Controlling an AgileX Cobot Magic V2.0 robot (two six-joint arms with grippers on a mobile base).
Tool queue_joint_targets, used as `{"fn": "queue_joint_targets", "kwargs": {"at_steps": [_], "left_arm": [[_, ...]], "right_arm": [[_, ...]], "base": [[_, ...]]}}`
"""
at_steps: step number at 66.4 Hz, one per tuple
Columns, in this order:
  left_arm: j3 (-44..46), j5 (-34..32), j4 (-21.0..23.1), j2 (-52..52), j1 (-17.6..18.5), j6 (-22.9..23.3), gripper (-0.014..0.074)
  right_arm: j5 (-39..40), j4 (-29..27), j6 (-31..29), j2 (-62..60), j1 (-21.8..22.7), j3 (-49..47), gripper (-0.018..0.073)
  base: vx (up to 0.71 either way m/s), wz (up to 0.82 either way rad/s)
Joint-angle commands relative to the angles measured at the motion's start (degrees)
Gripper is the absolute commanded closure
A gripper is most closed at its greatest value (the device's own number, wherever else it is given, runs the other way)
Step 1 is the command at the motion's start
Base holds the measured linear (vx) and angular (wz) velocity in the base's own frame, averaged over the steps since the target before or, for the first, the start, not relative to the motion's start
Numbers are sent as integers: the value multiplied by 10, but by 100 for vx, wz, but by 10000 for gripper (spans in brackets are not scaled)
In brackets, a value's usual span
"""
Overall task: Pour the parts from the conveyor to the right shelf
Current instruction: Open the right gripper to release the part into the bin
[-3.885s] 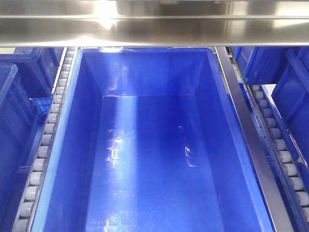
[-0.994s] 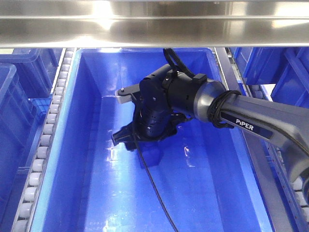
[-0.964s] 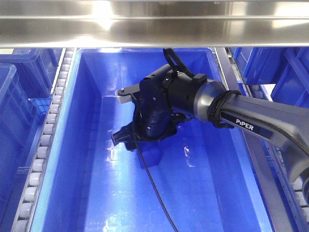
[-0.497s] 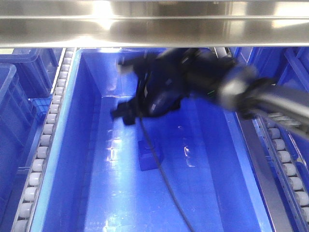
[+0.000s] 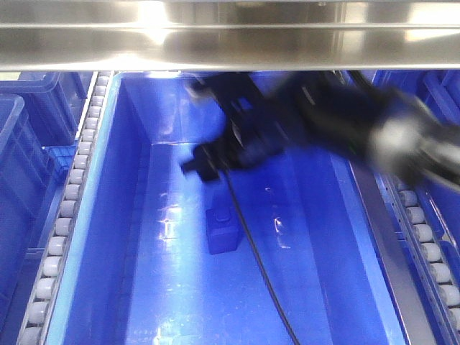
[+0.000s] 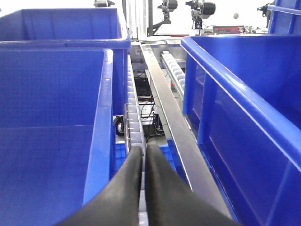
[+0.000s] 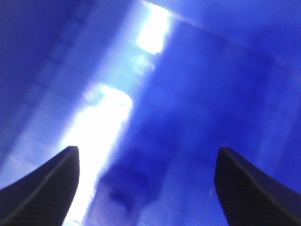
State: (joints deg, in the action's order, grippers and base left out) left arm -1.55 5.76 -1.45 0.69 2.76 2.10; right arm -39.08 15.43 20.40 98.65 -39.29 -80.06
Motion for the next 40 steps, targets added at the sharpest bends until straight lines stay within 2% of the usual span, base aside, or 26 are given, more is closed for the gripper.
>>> {"fn": "queue_joint_targets", "kwargs": {"at_steps": [1,7,14,40], "left_arm": [[11,-45,4,7,3,4,603],[11,-45,4,7,3,4,603],[11,-45,4,7,3,4,603],[11,-45,4,7,3,4,603]], "right_arm": [[111,28,27,-76,1,58,3],[175,28,29,-134,1,129,3],[210,28,29,-201,1,195,3],[234,37,20,-443,1,358,3]], "base": [[0,0],[0,0],[0,0],[0,0]]}}
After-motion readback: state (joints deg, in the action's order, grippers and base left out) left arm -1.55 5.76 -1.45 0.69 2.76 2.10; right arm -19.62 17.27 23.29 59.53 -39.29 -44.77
